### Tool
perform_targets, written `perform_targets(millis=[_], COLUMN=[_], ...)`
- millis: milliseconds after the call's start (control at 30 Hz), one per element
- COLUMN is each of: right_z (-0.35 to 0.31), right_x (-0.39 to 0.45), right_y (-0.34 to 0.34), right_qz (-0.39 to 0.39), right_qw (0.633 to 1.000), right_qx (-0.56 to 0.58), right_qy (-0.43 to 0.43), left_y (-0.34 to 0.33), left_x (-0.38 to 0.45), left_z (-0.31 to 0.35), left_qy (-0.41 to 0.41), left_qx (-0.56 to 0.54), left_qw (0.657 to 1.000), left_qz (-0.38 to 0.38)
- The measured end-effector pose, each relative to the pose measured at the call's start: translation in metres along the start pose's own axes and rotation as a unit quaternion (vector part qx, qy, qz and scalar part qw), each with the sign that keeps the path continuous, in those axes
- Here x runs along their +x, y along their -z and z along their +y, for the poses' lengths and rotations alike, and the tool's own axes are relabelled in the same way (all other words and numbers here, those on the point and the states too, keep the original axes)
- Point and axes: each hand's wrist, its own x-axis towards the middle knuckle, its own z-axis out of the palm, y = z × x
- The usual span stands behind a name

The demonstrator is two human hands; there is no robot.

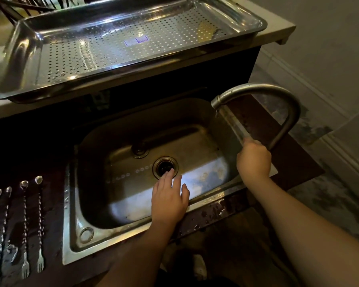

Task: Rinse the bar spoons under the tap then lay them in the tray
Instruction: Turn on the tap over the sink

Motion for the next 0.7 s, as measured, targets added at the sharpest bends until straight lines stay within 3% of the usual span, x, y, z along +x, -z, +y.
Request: perform_targets(millis=[267, 700], right_z=[-0.009, -0.012], right_x=[0.013, 0.012], right_y=[0.005, 0.008], right_qz=[-0.033, -0.030], right_qw=[0.996, 0.996], right_qx=[-0.078, -0.084], right_qy=[0.010, 0.005], left_y=[-0.001, 0.000], left_x=[0.001, 0.001], left_z=[-0.001, -0.001], left_qy=[0.010, 0.011], left_qx=[-0.002, -0.006], left_qw=[1.000, 1.000], left_qz=[-0.022, -0.019])
